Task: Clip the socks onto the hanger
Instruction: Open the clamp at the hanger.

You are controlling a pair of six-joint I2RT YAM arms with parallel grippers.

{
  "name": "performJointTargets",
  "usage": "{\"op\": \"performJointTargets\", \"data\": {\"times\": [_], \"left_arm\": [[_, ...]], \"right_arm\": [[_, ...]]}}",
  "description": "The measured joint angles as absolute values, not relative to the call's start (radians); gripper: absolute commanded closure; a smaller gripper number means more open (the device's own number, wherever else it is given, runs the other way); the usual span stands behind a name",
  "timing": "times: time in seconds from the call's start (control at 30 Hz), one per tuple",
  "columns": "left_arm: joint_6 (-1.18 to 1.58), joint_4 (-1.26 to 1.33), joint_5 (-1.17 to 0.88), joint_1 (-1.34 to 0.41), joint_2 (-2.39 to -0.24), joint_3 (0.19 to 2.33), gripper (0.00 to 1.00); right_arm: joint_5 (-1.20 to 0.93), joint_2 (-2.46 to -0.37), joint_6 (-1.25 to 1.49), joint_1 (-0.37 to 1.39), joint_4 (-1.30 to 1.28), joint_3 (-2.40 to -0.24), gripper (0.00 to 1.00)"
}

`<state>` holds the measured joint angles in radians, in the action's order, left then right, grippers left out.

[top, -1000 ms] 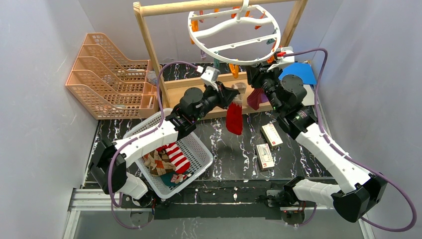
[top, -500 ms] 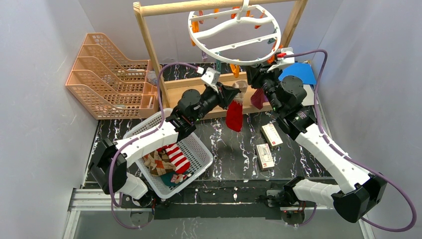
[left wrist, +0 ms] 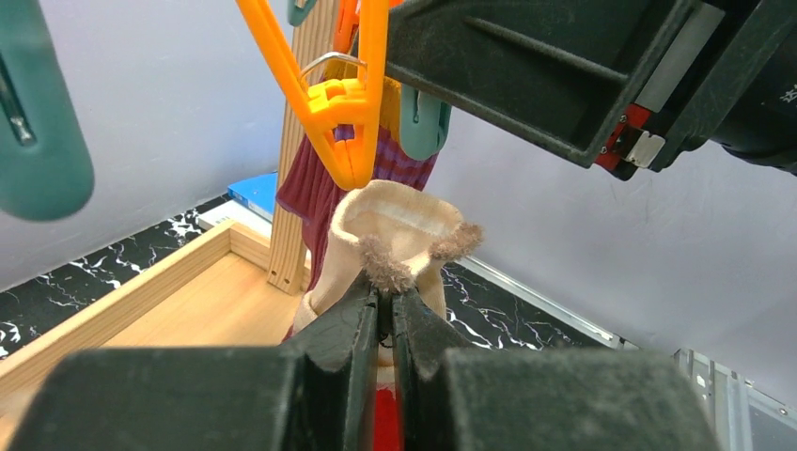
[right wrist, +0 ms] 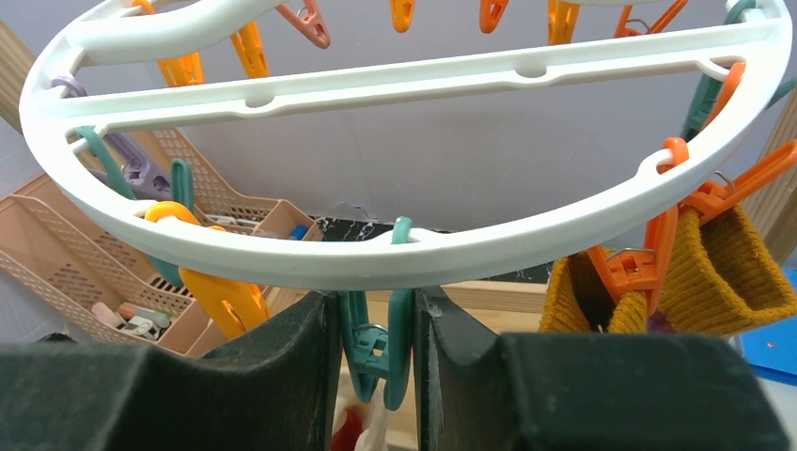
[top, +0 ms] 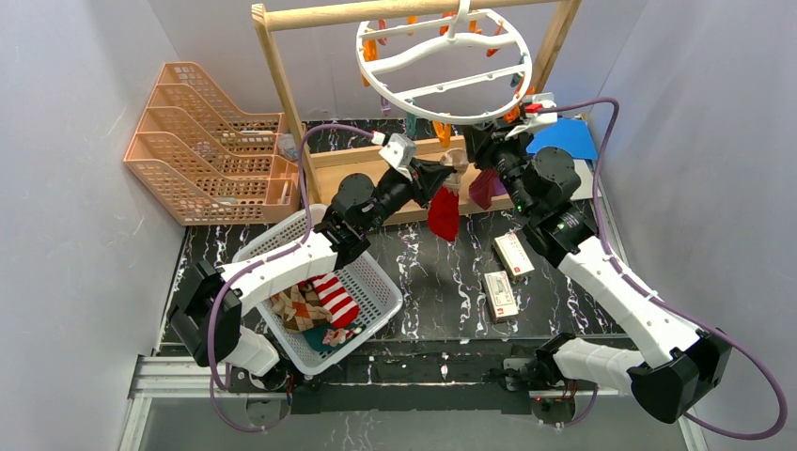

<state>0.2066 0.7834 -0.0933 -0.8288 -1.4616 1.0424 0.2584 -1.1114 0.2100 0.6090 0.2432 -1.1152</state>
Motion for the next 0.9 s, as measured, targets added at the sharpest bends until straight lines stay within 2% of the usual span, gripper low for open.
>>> {"op": "performJointTargets", "data": {"times": [0.9], "left_arm": [[0.218,0.817,-0.094,-0.829,-1.465,1.056,1.00]], "right_arm": [[0.258,-1.111,0.215,0.609,0.259,-1.114,0.99]]}}
